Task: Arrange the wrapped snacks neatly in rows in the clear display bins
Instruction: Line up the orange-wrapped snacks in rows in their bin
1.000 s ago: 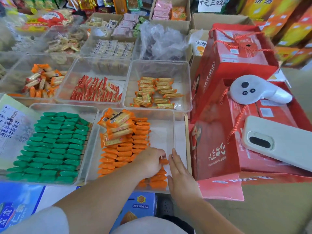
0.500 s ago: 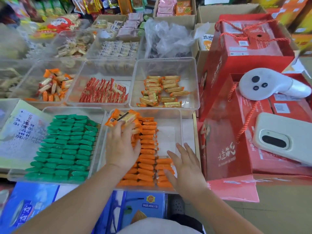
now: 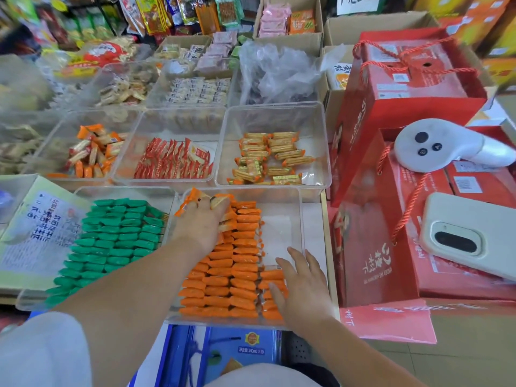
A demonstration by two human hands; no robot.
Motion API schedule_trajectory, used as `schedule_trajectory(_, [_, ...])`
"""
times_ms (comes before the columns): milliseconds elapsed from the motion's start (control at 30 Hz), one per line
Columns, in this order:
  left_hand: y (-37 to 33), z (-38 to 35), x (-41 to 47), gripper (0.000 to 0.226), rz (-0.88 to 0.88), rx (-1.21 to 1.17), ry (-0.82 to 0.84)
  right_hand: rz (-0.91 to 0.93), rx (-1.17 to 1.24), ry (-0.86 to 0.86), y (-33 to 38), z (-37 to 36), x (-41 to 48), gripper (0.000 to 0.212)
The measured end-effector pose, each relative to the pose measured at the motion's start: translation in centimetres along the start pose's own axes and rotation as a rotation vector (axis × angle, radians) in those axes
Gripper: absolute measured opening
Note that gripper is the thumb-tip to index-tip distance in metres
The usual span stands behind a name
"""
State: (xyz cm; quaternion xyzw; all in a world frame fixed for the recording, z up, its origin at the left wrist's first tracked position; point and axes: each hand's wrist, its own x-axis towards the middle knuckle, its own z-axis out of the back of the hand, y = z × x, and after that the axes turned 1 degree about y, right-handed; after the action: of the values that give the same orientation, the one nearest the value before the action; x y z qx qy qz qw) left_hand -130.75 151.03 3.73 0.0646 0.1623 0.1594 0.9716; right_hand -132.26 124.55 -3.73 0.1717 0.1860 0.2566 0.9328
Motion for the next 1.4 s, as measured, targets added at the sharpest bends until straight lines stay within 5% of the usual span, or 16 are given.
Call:
schedule_trajectory(233, [0.6, 1.6, -2.1, 0.076, -0.048, -0.283, -0.139, 0.007, 0.019, -0.003, -0.2, 0.0, 0.1, 0.061])
schedule_trajectory(300, [0.3, 1.8, -4.1, 0.075, -0.033, -0.561, -0.229, 0.018, -0.014, -0.018, -0.1, 0.3, -0.1, 0.062])
schedule_trajectory(400, [-0.9, 1.2, -8.5, 0.072, -0.022, -1.153, -0.148, 0.080, -0.032, -0.100, 0.7, 1.4, -0.6, 0.064])
schedule_trajectory(500, [-2.1, -0.5, -12.4, 0.075, 0.019, -1.427, -0.008, 0.257, 0.352, -0.260, 1.9, 3.1, -1.6, 0.065])
schedule_trajectory(633, [-3.1, -1.9, -15.1, 0.067, 0.013, -1.557, 0.009, 0.268, 0.913, 0.049, 4.5, 5.2, -2.4, 0.081])
schedule_trajectory(933, [-2.9, -2.6, -17.1, 0.057, 0.030, -1.674, 0.040, 0.017, 1.138, 0.268, 5.8, 5.0, -3.0, 0.070])
schedule_trajectory(1200, [-3.0, -4.1, -17.3, 0.036, 0.345, -1.857, 0.002, -0.133, 1.100, 0.099, 5.5, 6.3, -1.9, 0.011])
schedule_trajectory(1333, [-1.9, -4.9, -17.2, 0.035, 0.473, -1.973, -0.057, -0.026, 0.654, -0.215, 3.6, 7.7, 1.0, 0.017])
schedule_trajectory(1400, [-1.6, -5.3, -17.3, 0.037, 0.492, -2.014, -0.065, 0.082, 0.410, -0.210, 3.1, 7.3, 2.4, 0.017])
